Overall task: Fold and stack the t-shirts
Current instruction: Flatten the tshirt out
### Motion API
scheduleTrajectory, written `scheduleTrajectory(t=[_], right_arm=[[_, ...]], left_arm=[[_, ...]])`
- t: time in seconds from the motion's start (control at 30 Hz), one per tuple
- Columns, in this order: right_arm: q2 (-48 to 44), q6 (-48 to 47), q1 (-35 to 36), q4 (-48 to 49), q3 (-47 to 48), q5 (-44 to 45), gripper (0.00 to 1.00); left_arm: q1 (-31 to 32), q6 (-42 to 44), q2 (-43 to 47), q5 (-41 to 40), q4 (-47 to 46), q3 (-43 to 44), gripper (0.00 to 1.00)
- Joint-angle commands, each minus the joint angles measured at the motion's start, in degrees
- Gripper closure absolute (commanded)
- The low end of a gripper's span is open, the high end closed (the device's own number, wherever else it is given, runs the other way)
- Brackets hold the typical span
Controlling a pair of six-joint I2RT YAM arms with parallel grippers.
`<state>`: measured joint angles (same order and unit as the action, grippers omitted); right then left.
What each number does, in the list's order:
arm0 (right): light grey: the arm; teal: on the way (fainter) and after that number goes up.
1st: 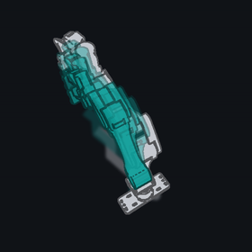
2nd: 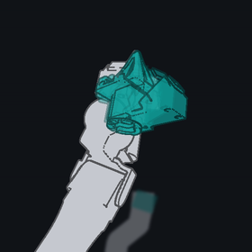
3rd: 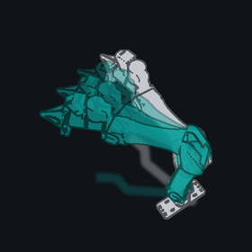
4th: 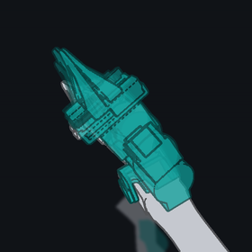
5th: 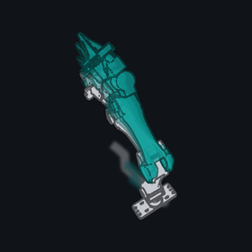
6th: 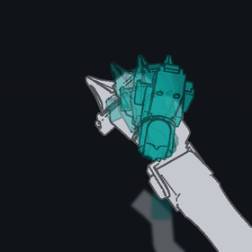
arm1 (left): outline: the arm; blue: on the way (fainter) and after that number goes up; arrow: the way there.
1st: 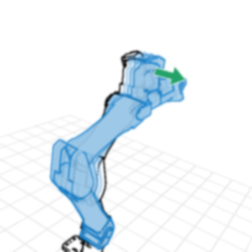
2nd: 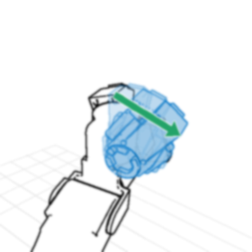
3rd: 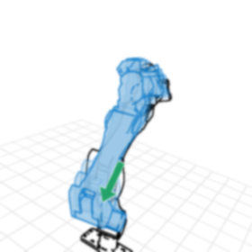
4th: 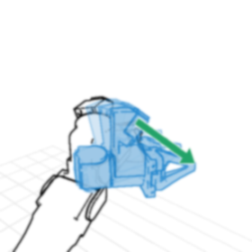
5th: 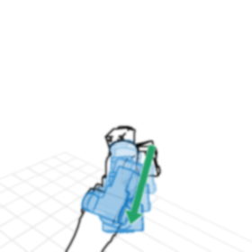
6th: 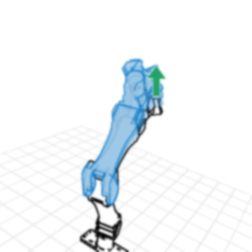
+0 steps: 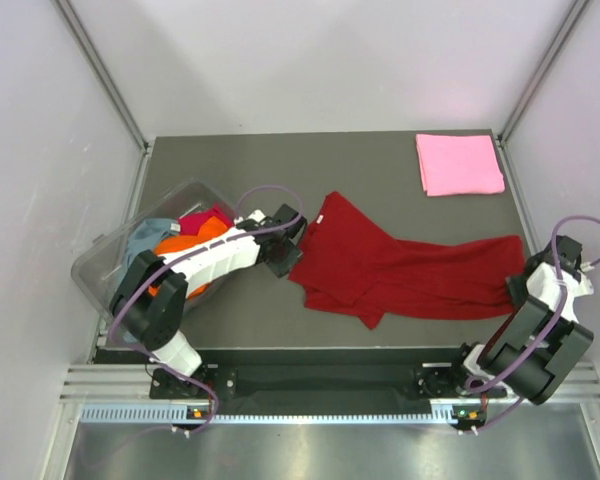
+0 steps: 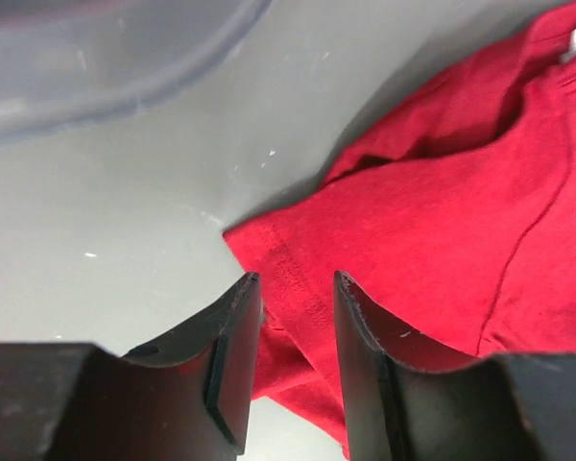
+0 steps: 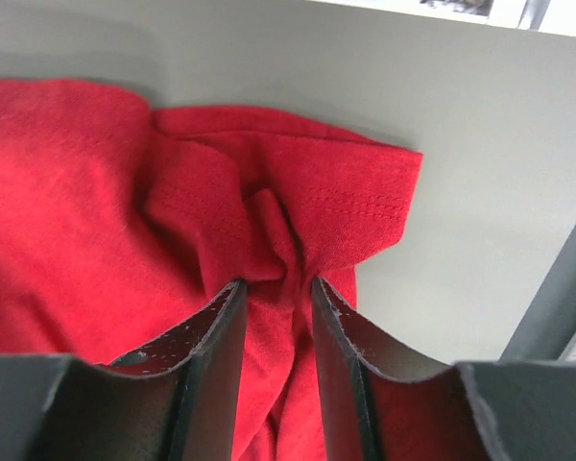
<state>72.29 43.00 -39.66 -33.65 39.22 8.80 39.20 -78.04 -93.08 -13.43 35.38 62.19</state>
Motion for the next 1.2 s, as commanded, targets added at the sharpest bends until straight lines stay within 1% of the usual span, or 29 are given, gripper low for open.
scheduleTrajectory(t=[0.0,0.13,0.23,0.53,0.73,0.83,0.87,0.97,1.1,1.17], right_arm=[[-3.55,-0.29,-0.59,1.48,-0.55,-2.55,0.66],[-5.05,-0.46,-0.59,0.87,-0.73,-3.61,0.66],[-6.19,-0.64,-0.68,0.43,-0.64,-3.35,0.66],[-7.87,-0.38,-0.68,0.34,-0.99,-3.87,0.66],[-7.96,-0.38,-0.59,0.95,-1.25,-4.49,0.66],[-7.78,-0.46,-0.59,0.78,-0.9,-4.67,0.66],[-7.78,-0.46,-0.59,0.78,-0.9,-4.67,0.66],[-8.13,-0.11,-0.59,1.21,-1.25,-6.15,0.66],[-8.31,0.06,0.11,1.66,-1.61,-10.1,0.66],[-8.22,0.15,1.25,1.48,-1.26,-10.12,0.66]], left_arm=[[0.53,-4.4,-0.18,-0.11,-0.2,-1.28,0.59],[0.53,-6.86,-1.14,1.48,-1.27,-4.09,0.63],[0.53,-6.78,-1.93,2.97,-3.73,-5.41,0.66],[0.53,-6.95,-5.71,1.13,-4.96,-5.94,0.64],[0.53,-5.81,-7.38,-0.45,-4.88,-5.25,0.65],[0.53,-5.11,-8.0,-0.72,-4.53,-4.45,0.73],[0.53,-4.84,-8.26,-0.72,-4.53,-4.36,0.82],[0.53,-2.56,-7.65,-0.98,-6.72,-4.45,1.0],[0.7,0.34,-4.4,-2.47,-8.74,-4.45,1.0],[0.79,2.36,-1.16,-3.96,-8.13,-3.58,1.0]])
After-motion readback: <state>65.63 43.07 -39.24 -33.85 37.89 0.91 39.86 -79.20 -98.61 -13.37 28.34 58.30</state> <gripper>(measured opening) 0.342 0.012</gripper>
